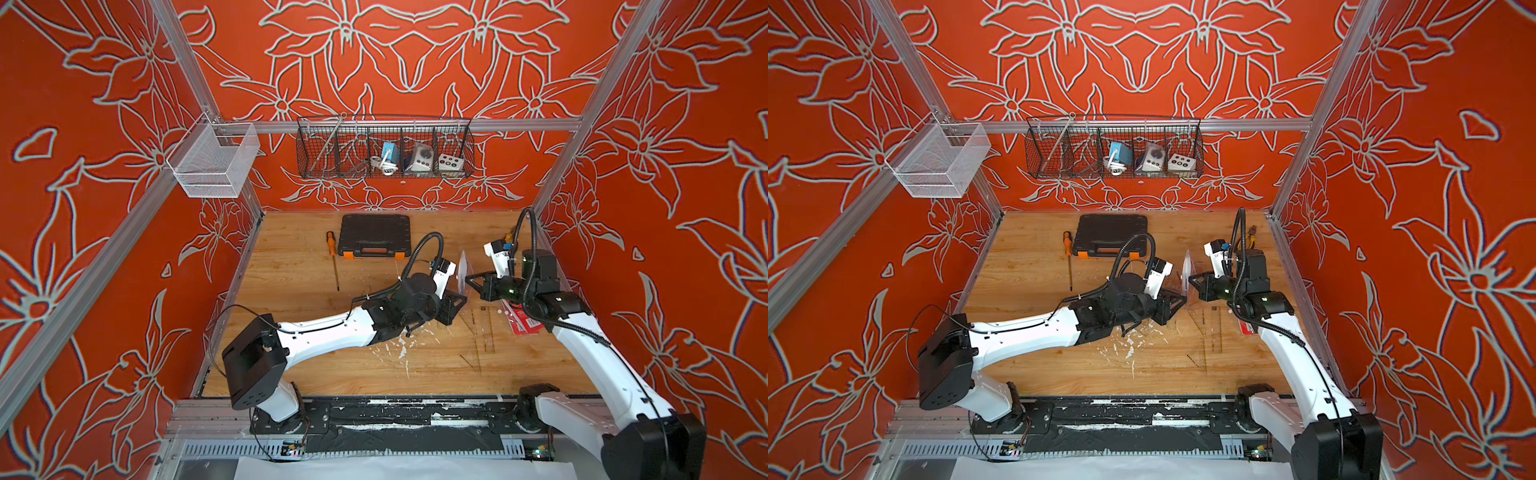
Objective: Open the ruler set and take out the ruler
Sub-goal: Take out the ruler from the ruler set bag.
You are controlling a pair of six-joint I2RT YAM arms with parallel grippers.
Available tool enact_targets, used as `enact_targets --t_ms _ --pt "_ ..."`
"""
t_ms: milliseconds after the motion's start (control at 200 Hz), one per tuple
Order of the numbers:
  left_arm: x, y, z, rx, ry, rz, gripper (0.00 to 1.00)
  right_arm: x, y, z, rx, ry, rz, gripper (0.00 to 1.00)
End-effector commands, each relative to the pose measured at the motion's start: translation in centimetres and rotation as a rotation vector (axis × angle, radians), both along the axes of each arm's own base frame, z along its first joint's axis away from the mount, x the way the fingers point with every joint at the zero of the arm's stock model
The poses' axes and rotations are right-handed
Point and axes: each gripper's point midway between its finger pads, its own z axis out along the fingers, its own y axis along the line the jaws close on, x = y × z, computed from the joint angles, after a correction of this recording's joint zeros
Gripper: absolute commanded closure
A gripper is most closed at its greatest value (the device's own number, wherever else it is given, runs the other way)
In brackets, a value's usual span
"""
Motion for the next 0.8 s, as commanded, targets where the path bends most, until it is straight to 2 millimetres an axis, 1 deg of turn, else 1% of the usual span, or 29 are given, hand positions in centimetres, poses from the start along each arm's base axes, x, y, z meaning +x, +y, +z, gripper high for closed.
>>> enact_targets --t_ms 0,185,360,535,796 --pt "1.1 0.0 0.7 0.027 -0.041 0.055 0.74 0.1 0.0 1.0 0.007 -0.037 -0.006 1.00" --pt "1.6 -0.8 0.5 0.047 -0.058 0.075 0.72 -0.1 0.0 0.8 0.000 -0.036 -0.007 1.00" --pt "2.0 -1.7 -0.1 0.079 -0.063 0.084 0.72 -0.1 0.0 0.9 -0.002 -0.041 -0.008 1.00" --pt "2.8 -1.7 -1.1 0.135 -0.074 0.119 0.74 -0.3 -0.1 1.1 -0.002 -0.049 -0.007 1.00" --pt "3.5 -1.5 -0.7 0.158 -0.110 0.161 0.78 -0.5 -0.2 1.1 -0.011 -0.051 -0.009 1.00"
